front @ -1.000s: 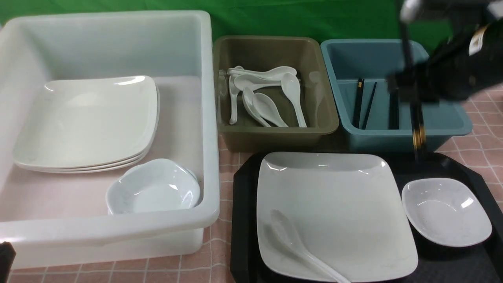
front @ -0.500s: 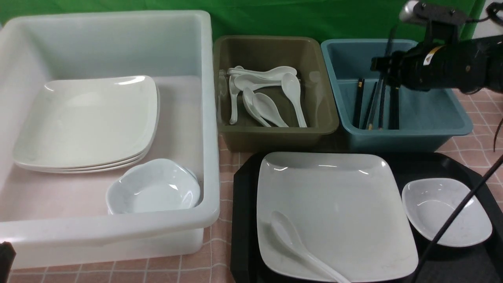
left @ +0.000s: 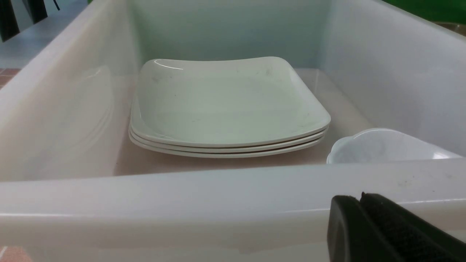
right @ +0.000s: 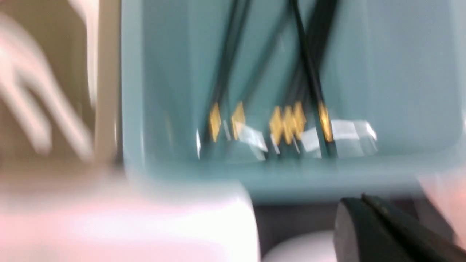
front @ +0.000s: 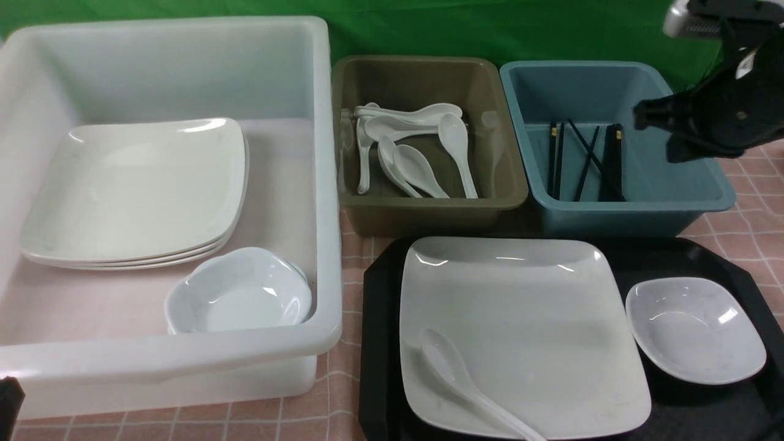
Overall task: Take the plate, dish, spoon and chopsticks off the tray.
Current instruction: Use the right arm to put the chopsticks into the small storage box on the right, then use the left arm to grab a soup spoon from the plate
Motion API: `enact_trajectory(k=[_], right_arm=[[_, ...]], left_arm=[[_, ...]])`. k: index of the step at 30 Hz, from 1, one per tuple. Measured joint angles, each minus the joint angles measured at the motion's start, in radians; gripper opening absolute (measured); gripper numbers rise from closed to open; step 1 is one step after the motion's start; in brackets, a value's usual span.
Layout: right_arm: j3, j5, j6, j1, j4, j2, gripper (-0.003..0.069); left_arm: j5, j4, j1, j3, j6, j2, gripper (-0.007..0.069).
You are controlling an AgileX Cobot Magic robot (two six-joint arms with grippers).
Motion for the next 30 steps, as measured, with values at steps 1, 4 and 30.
enact_trajectory(k=[1,4,30], right_arm=[[0.005,0.124,-0.035,0.011,0.015,-0.056,0.0030],[0.060,0.306,-0.069,0.050,0.042,-0.169,0.0030],[0.802,0.153,0.075,0.327,0.070,-1.295,0.0049]], left_arm=[[0.000,0.000,0.000,0.000,0.000,0.000,0.0020],[0.000,0.000,0.000,0.000,0.000,0.000,0.0020],[-0.049,-0.729,0.000,0.000,-0.359,0.000,0.0020]])
